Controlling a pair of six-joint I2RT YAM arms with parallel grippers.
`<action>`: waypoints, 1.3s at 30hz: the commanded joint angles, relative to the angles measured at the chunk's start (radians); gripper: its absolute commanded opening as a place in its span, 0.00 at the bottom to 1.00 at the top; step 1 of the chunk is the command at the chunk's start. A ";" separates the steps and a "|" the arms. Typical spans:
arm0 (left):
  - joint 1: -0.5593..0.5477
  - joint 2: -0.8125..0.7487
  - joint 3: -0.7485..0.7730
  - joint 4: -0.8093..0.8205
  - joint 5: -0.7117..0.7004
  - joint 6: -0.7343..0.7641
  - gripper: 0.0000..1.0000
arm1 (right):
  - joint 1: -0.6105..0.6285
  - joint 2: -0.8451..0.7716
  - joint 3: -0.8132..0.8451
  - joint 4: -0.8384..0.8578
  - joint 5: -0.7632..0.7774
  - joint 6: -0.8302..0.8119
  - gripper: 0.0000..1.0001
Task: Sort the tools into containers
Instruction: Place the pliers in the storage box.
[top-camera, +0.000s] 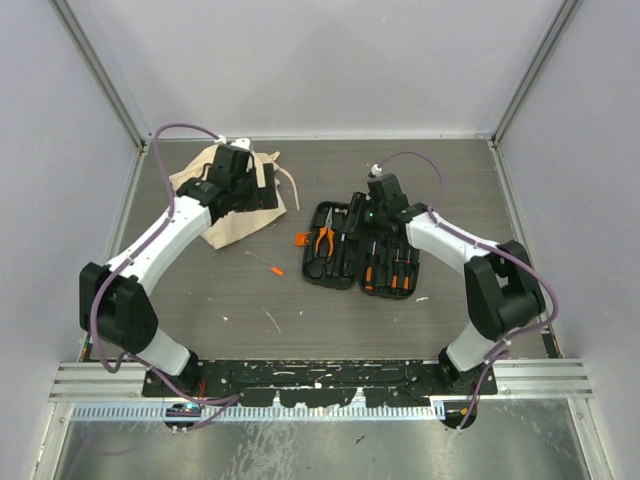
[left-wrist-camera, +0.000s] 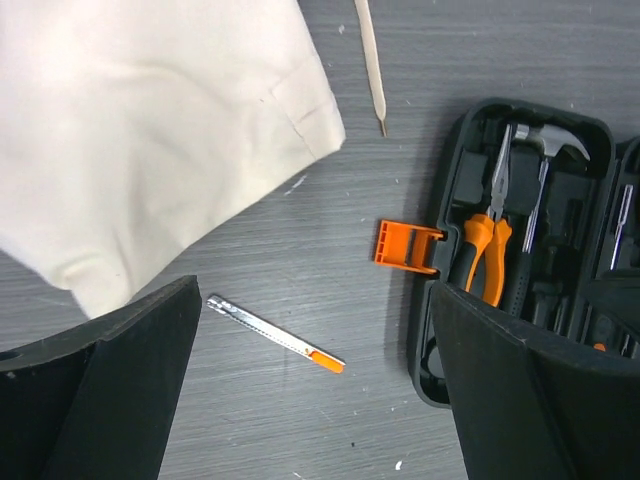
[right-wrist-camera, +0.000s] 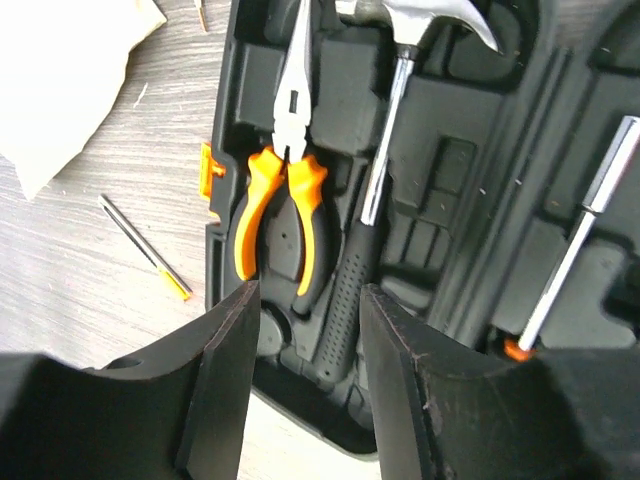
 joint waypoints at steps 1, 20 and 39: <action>0.013 -0.083 -0.001 0.034 -0.112 -0.048 0.98 | 0.014 0.078 0.102 0.055 0.001 0.027 0.49; -0.076 0.016 -0.021 0.029 0.089 -0.062 0.76 | 0.077 0.346 0.379 -0.086 0.054 -0.038 0.47; -0.224 0.197 -0.026 0.122 -0.007 -0.107 0.68 | 0.085 0.385 0.422 -0.093 0.028 -0.056 0.26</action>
